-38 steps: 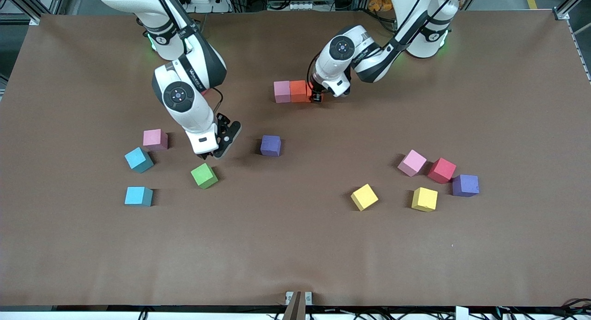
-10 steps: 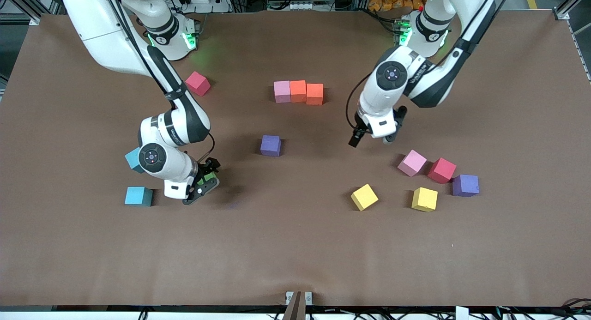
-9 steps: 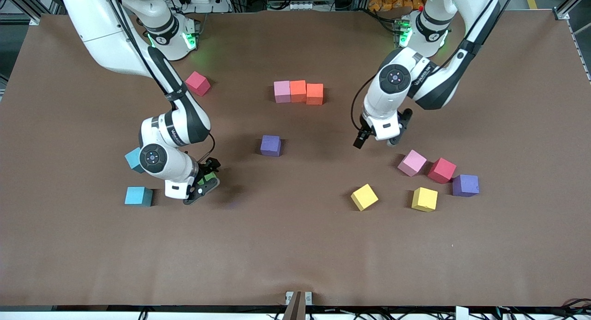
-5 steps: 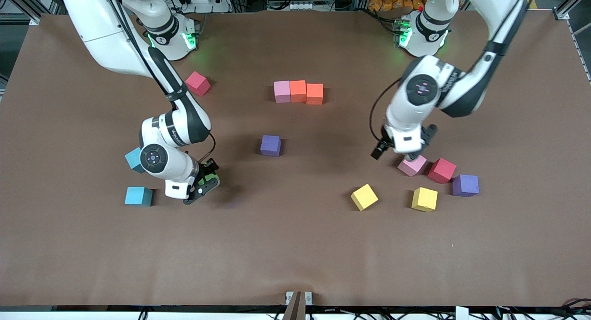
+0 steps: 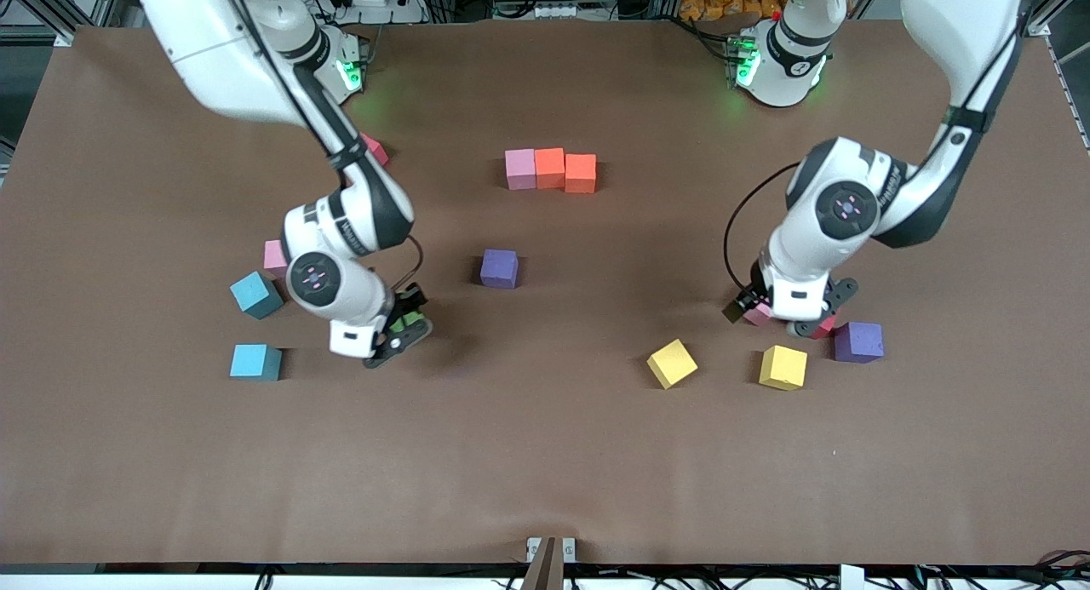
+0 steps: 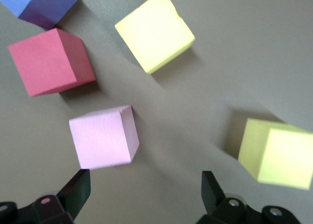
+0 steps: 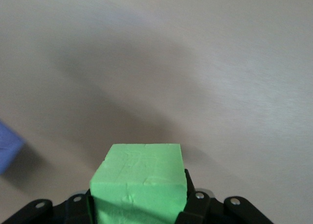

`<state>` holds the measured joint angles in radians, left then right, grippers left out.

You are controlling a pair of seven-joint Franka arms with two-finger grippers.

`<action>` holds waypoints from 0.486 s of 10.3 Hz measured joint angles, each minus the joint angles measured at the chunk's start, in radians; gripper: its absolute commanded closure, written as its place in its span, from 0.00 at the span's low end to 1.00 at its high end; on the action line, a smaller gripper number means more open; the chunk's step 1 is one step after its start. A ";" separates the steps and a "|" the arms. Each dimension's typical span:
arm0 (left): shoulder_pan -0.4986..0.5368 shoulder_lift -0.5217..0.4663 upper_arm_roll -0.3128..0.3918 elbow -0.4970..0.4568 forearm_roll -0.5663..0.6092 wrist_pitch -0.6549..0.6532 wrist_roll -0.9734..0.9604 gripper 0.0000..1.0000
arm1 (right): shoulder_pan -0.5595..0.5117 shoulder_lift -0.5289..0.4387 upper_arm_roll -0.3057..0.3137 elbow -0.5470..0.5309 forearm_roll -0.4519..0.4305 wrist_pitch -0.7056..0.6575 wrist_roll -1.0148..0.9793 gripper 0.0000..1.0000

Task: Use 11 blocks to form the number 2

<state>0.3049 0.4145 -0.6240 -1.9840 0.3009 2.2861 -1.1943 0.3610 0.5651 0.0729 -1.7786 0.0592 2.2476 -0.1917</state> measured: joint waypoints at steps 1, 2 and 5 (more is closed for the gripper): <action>0.032 0.033 0.001 0.017 0.002 0.000 0.000 0.00 | 0.040 -0.023 0.003 0.003 0.000 -0.020 0.069 1.00; 0.062 0.056 0.001 0.027 0.001 0.000 -0.017 0.00 | 0.077 -0.039 0.006 0.003 0.001 -0.032 0.143 1.00; 0.082 0.080 0.000 0.044 0.001 -0.001 -0.220 0.00 | 0.245 -0.046 0.011 0.015 0.003 -0.033 0.468 1.00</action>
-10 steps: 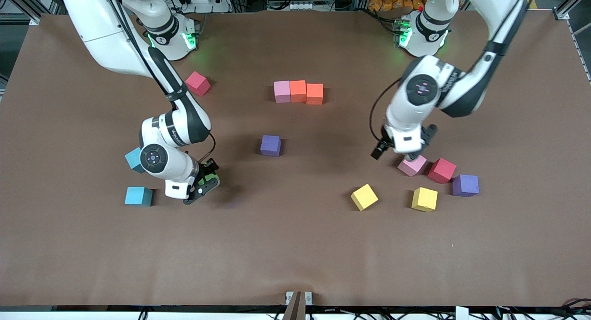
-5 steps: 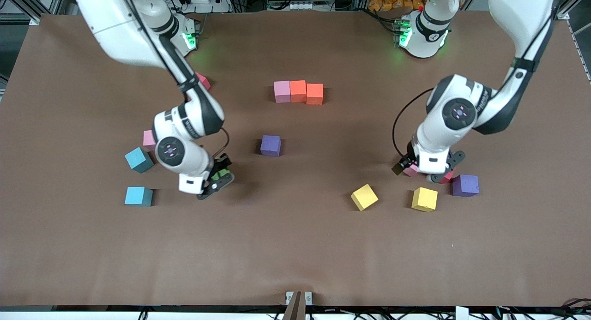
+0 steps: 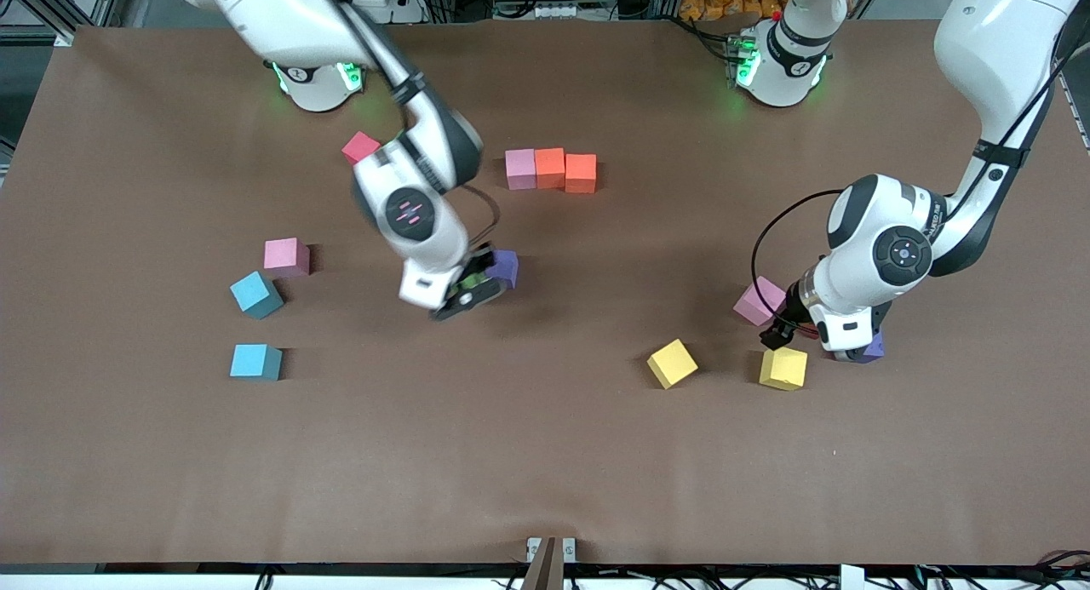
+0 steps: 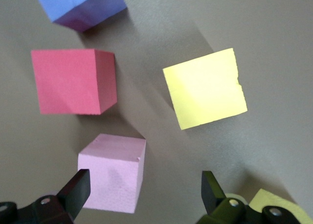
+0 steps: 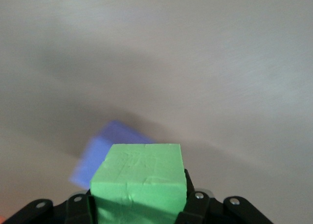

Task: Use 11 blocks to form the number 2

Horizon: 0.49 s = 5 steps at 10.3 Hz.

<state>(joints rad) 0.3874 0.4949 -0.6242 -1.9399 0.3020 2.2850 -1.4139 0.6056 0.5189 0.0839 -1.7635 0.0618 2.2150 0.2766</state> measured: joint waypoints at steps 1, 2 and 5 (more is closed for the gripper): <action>0.002 0.000 0.000 0.000 0.000 -0.009 -0.028 0.00 | 0.060 0.000 0.000 0.007 0.001 0.003 0.110 1.00; 0.011 0.000 0.001 -0.002 0.000 -0.021 -0.035 0.00 | 0.111 0.002 0.000 0.015 0.001 0.006 0.207 1.00; 0.043 0.000 0.001 -0.020 0.000 -0.031 -0.035 0.00 | 0.225 0.035 0.000 0.056 0.003 0.016 0.449 1.00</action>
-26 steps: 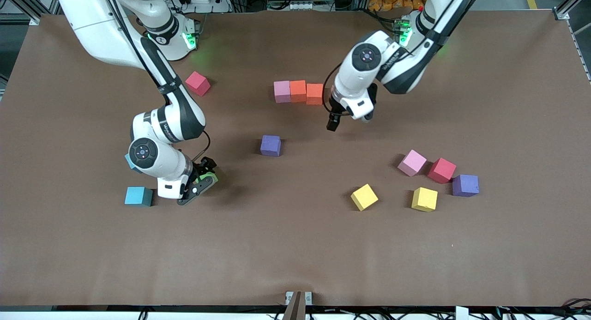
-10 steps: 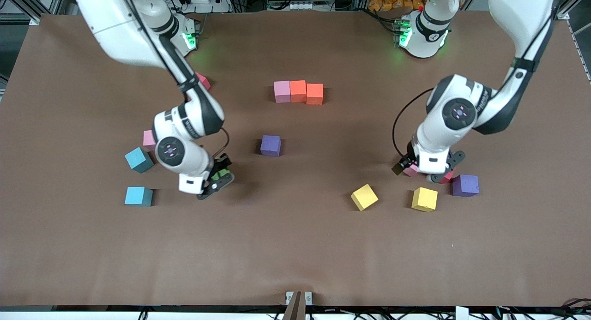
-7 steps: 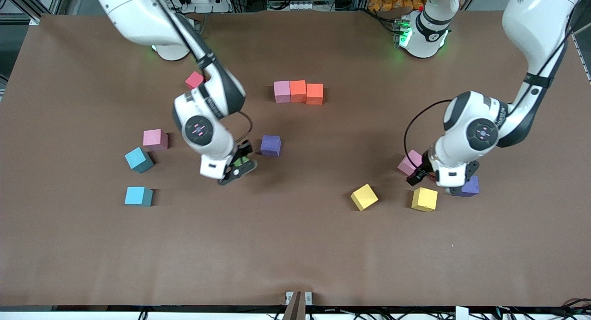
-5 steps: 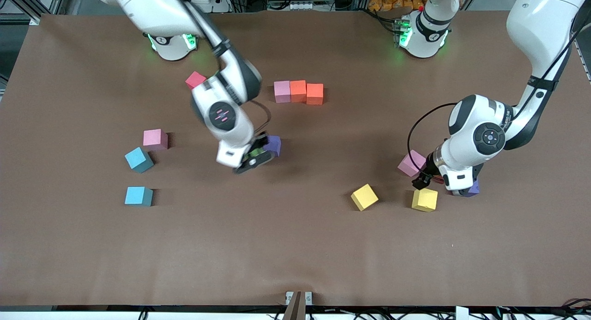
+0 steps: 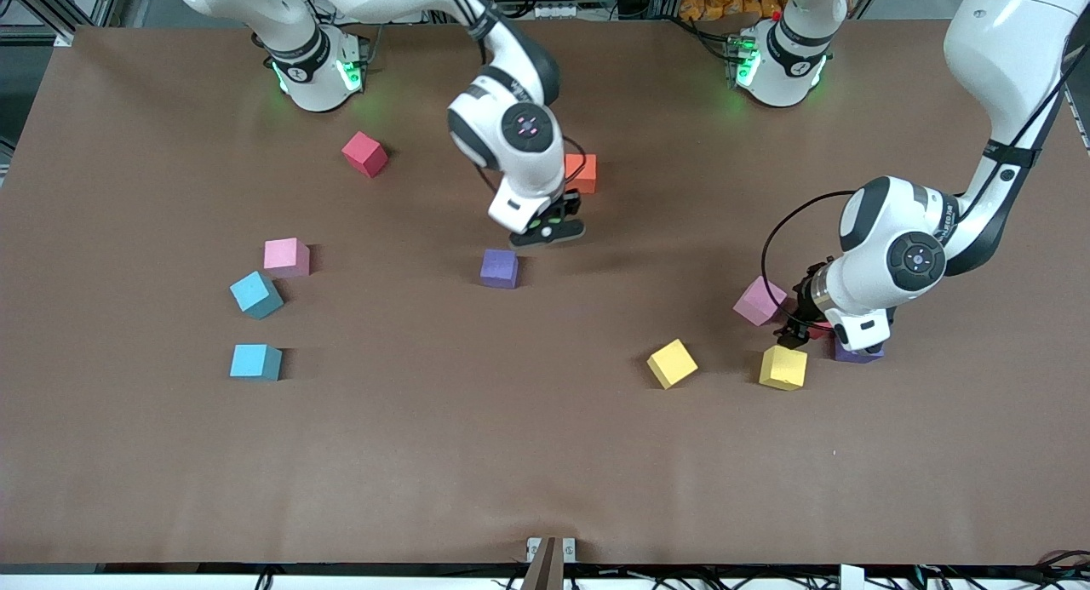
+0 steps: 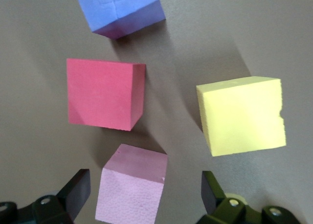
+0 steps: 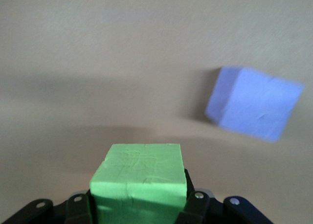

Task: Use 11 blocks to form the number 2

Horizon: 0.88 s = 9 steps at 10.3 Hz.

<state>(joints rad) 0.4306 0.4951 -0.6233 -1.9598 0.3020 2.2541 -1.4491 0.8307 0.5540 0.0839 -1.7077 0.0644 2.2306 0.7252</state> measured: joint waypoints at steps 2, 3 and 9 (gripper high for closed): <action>-0.001 0.000 -0.002 -0.008 0.015 -0.004 0.002 0.00 | 0.045 0.048 0.000 0.027 0.000 0.057 0.112 1.00; -0.001 0.000 -0.003 -0.017 0.051 -0.006 0.002 0.00 | 0.059 0.073 0.000 0.031 0.000 0.091 0.141 1.00; -0.002 0.006 -0.003 -0.040 0.085 -0.006 0.002 0.00 | 0.114 0.147 0.000 0.041 0.001 0.134 0.175 1.00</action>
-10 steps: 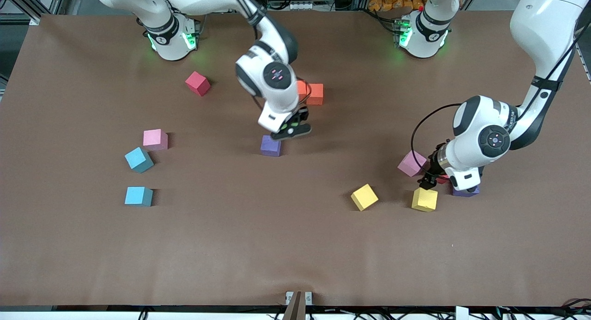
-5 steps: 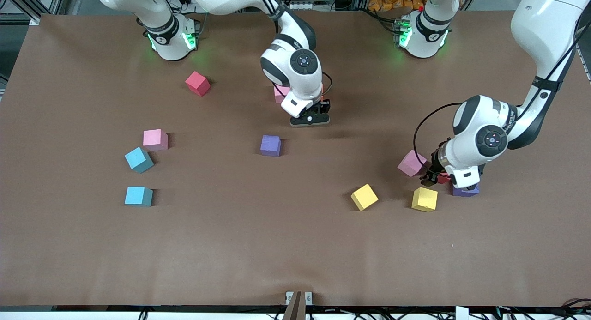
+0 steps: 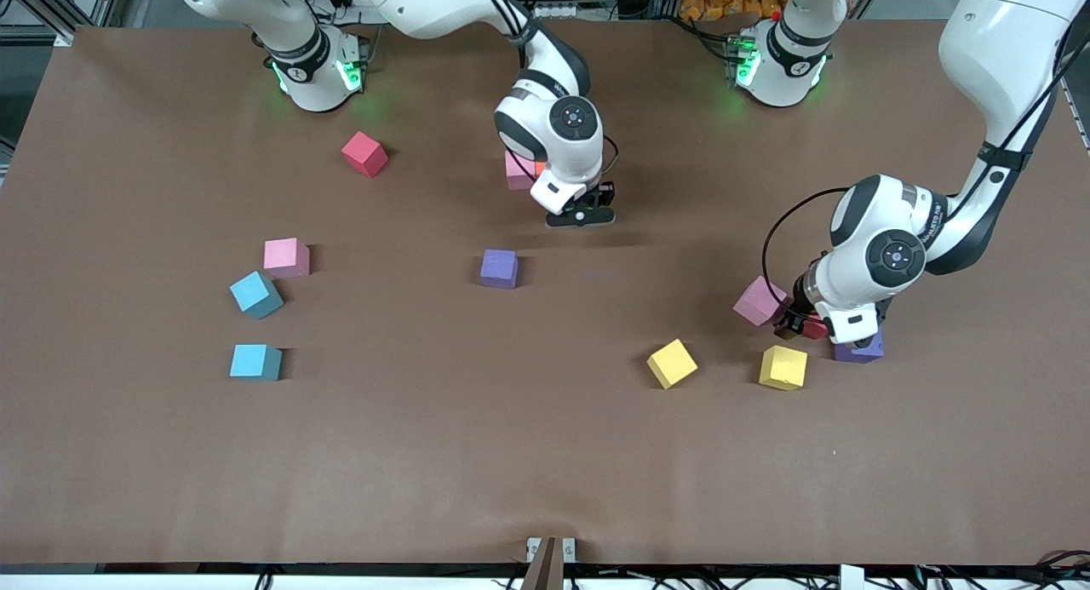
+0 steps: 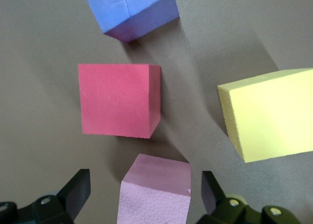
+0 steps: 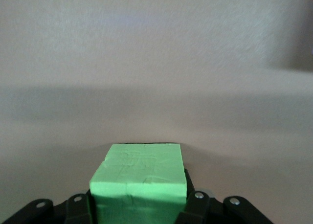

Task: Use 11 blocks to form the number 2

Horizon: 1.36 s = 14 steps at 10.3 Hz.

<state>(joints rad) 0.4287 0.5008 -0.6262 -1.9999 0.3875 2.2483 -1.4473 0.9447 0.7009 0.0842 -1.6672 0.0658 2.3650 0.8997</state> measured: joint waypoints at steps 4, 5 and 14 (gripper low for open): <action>-0.004 0.009 0.000 -0.001 0.001 0.000 0.000 0.00 | 0.021 0.006 0.000 0.000 0.000 -0.001 0.001 1.00; -0.006 0.011 -0.001 -0.001 0.001 0.000 0.000 0.00 | 0.026 0.006 0.000 0.000 0.000 -0.001 0.007 1.00; -0.009 0.021 -0.006 0.003 0.004 0.005 0.000 0.00 | 0.036 0.006 0.000 0.004 0.000 -0.024 0.031 1.00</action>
<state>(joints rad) 0.4194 0.5213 -0.6319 -1.9964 0.3912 2.2531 -1.4471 0.9811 0.7068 0.0842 -1.6634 0.0659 2.3415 0.9305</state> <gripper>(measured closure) 0.000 0.401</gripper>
